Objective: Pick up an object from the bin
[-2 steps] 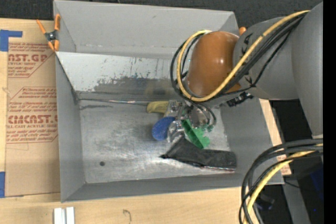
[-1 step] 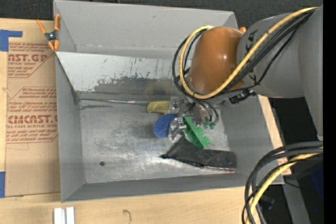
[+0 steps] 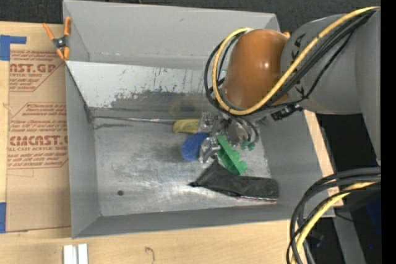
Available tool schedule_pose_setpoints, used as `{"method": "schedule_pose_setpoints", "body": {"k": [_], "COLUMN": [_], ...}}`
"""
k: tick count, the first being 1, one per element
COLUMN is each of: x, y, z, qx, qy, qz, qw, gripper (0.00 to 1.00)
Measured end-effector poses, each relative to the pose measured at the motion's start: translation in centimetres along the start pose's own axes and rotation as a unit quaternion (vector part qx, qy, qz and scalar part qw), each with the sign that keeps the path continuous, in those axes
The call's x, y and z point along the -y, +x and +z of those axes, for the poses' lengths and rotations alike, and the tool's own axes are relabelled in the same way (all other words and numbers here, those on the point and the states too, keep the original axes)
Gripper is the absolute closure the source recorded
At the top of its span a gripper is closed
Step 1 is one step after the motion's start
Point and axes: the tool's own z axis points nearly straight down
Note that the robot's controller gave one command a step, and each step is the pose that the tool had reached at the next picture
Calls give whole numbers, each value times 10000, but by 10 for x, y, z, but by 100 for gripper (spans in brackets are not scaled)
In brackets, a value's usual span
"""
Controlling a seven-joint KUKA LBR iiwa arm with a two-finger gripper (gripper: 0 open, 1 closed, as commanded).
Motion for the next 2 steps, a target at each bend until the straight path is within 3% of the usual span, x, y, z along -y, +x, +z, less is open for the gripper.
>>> {"method": "schedule_pose_setpoints", "body": {"k": [2], "x": [0], "y": [1], "z": [-16], "qx": [-28], "qy": [1], "qz": [-1], "qw": [10000], "gripper": [100]}}
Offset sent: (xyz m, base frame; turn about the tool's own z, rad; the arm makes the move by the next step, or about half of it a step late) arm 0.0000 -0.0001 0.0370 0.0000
